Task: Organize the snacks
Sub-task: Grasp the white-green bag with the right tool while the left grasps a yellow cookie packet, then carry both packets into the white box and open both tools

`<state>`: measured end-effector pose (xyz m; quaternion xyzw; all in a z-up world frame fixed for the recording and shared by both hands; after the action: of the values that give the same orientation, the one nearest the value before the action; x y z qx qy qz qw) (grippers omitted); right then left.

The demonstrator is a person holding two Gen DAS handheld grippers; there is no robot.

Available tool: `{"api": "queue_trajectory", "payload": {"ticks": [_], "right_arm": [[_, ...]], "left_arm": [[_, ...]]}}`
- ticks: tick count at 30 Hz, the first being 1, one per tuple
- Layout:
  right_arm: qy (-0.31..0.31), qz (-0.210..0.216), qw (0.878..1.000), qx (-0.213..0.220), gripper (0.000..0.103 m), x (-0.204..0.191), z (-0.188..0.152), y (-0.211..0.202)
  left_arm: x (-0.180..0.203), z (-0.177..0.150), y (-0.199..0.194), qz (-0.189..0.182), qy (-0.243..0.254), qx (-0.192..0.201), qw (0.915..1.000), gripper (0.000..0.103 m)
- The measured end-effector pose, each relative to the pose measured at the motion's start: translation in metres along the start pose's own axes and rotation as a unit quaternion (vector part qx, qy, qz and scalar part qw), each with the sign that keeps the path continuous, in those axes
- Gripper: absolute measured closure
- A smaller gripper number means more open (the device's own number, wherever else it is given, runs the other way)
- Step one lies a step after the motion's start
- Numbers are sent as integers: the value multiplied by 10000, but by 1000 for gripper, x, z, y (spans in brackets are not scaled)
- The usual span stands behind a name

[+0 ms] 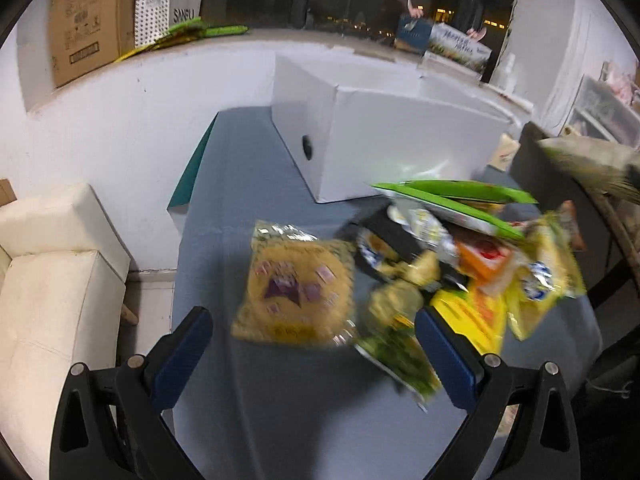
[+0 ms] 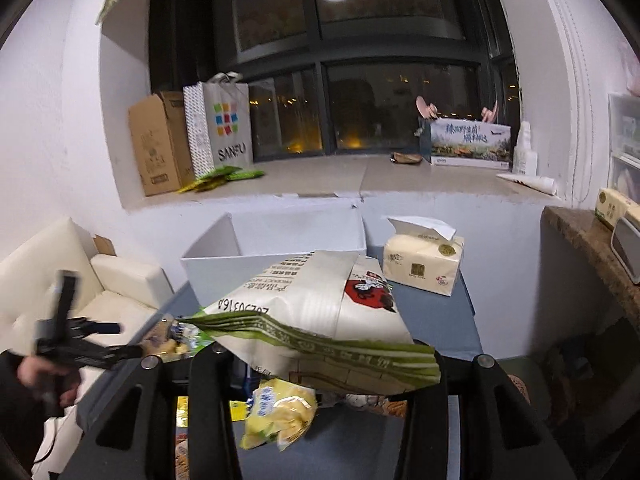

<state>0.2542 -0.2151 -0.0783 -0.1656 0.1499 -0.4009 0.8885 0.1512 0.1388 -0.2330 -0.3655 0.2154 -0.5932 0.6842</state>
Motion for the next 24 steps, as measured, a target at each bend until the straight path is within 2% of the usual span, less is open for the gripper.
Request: {"api": "queue_trajectory", "payload": {"ticks": [8, 9, 11, 12, 13, 15, 17, 20, 24], "right_arm": [[-73, 81, 9999, -1, 56, -10, -2, -13], [-62, 91, 9999, -32, 56, -10, -4, -12], [-14, 99, 9999, -71, 56, -8, -6, -10], [15, 113, 9999, -93, 56, -7, -8, -9], [29, 118, 9999, -108, 56, -7, -9, -8], [30, 114, 9999, -126, 56, -6, -11, -8], [30, 125, 9998, -125, 56, -6, -11, -9], [102, 197, 9997, -97, 56, -7, -9, -10], [185, 362, 9991, -76, 56, -12, 5, 0]], "left_arm": [[-8, 13, 60, 257, 8, -538, 9982, 1], [-8, 13, 65, 355, 49, -575, 9977, 3], [-8, 10, 73, 428, 89, -709, 9965, 18], [-7, 9, 76, 531, 191, -693, 9960, 21], [-6, 8, 76, 634, 353, -663, 9952, 27], [-2, 9, 74, 480, 349, -605, 9964, 27], [-4, 13, 64, 496, 318, -390, 9975, 27], [-5, 23, 40, 467, 215, -65, 9987, 27], [-2, 51, -8, 279, 112, 606, 9977, 27]]}}
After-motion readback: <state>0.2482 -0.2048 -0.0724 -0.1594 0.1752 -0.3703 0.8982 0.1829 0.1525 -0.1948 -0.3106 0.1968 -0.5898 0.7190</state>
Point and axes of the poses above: each gripper's, at about its wrist camera, not at the fingertips, and y roughly the way its jaws point, x to its right, z to its top, the point moved 10 cm from there along y, roughly the way its jaws point, and after that the axes turned 2 degrees about x, right-handed, at the moved point
